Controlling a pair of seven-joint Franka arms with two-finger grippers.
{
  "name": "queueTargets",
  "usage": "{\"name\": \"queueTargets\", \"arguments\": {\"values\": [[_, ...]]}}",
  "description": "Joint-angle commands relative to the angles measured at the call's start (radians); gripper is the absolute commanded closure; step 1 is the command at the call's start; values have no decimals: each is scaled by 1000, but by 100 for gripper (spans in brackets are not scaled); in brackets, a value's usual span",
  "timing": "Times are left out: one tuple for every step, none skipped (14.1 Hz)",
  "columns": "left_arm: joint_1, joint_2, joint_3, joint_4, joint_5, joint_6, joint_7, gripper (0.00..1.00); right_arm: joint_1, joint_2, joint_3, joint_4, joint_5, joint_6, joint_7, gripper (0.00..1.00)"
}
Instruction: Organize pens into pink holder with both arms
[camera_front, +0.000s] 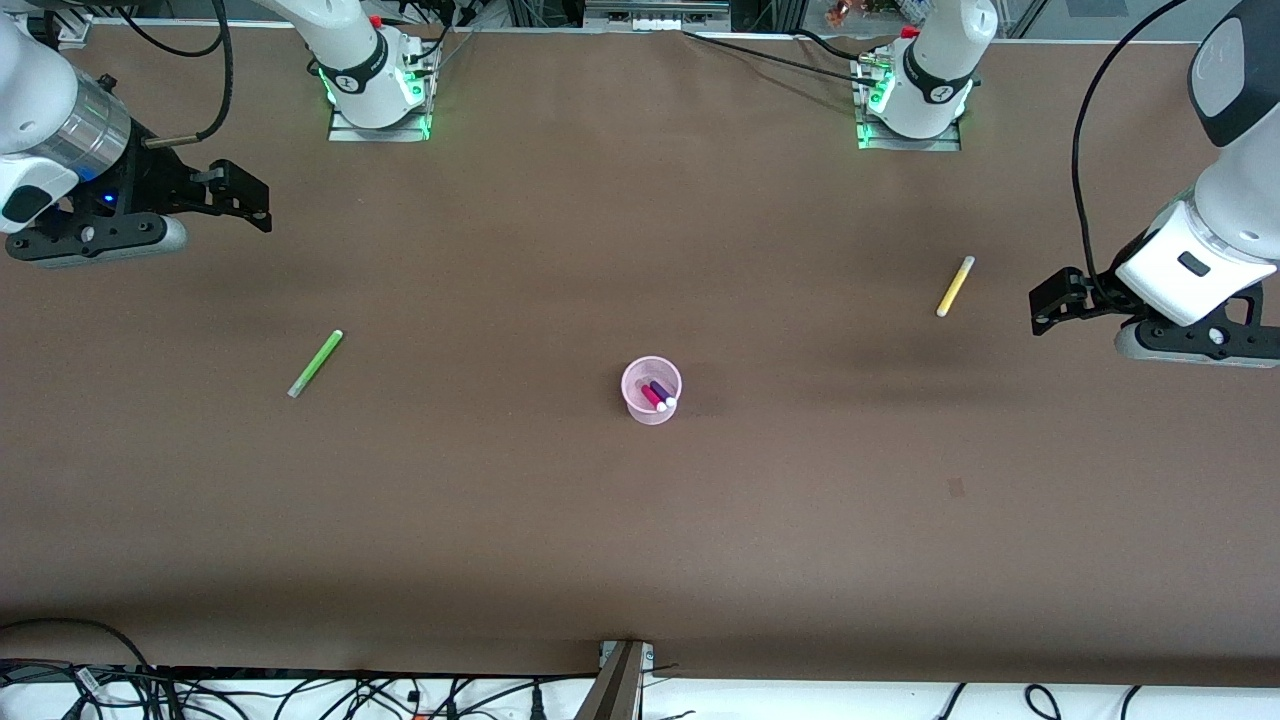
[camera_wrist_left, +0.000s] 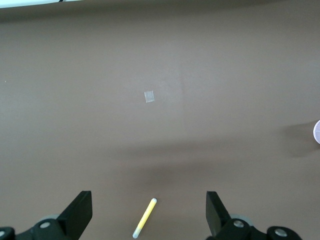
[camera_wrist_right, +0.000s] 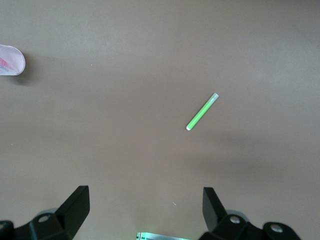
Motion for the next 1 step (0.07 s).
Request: {"name": "queueTargets", "arguments": {"values": [[-3, 17, 4, 41, -29, -30, 24, 0, -15, -14, 8, 14, -16, -28, -15, 0]]}}
